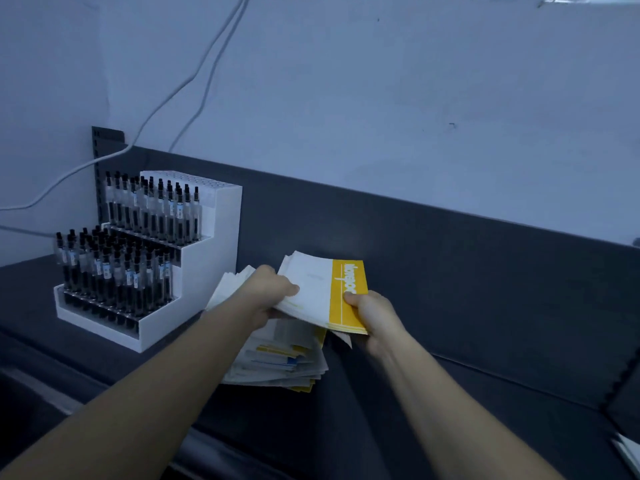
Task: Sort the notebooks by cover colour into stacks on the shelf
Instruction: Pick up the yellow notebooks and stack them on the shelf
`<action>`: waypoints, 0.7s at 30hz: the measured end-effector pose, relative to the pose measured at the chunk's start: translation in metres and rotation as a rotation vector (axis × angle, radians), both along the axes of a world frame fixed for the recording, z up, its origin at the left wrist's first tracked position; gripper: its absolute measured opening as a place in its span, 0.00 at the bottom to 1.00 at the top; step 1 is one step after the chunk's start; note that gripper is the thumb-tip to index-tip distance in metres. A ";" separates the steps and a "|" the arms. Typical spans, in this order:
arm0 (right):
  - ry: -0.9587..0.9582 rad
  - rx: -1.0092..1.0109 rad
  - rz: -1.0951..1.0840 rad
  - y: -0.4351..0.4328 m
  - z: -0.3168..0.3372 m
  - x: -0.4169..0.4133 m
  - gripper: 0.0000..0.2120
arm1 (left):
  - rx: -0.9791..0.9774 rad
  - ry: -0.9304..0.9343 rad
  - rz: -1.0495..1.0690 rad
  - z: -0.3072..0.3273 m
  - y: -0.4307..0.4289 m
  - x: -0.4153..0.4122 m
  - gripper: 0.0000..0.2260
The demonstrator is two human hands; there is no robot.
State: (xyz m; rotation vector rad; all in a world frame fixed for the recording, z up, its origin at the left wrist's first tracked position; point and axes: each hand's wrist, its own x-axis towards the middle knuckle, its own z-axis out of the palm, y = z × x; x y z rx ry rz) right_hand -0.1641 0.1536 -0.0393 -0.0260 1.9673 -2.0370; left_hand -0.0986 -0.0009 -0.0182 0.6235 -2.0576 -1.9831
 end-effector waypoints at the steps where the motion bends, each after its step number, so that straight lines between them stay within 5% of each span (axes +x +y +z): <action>1: 0.022 0.000 -0.020 0.008 -0.001 0.001 0.02 | 0.006 0.011 -0.021 -0.003 0.007 -0.002 0.15; 21: 0.227 0.273 -0.302 0.286 -0.017 0.033 0.08 | -0.226 0.172 -0.128 -0.029 0.288 -0.012 0.11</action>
